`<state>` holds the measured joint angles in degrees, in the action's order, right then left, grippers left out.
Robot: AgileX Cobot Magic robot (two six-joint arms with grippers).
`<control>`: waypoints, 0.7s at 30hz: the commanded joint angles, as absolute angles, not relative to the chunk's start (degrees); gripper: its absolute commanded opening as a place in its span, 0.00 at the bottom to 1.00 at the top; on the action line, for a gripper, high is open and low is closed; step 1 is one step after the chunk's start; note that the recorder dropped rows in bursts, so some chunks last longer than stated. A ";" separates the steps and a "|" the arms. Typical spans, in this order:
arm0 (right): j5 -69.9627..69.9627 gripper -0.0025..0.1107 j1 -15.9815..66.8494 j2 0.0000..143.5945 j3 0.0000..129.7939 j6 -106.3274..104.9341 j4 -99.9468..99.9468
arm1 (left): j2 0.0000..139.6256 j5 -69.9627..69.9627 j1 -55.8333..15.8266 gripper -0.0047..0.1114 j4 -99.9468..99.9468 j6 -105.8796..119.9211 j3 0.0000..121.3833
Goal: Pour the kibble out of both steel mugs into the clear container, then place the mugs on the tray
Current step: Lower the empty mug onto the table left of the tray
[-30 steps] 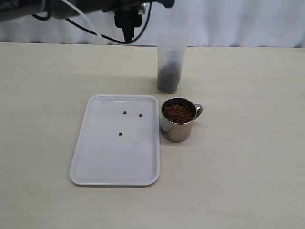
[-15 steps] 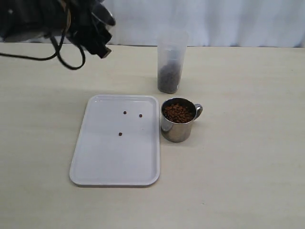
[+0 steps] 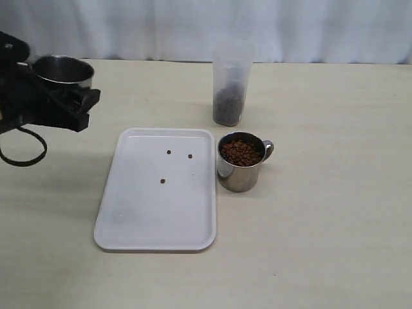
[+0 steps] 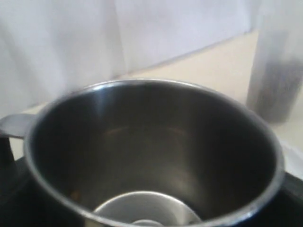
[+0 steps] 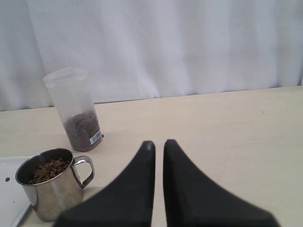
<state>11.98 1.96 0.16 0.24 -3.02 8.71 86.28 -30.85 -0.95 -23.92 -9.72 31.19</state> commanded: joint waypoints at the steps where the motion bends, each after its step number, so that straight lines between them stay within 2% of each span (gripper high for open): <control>1: 12.09 0.07 2.16 0.00 0.00 -2.97 8.79 | 86.95 -57.17 -2.09 0.04 0.00 1.89 19.22; 13: 12.09 0.07 2.16 0.00 0.00 -2.97 8.79 | 106.43 -59.08 -2.09 0.04 -2.65 1.22 22.21; 21: 12.09 0.07 2.16 0.00 0.00 -2.97 8.79 | 111.56 -59.36 -2.09 0.04 -4.35 -1.27 25.74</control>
<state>11.98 1.96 0.16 0.24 -3.02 8.71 110.62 -57.62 -1.95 -3.16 0.00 24.99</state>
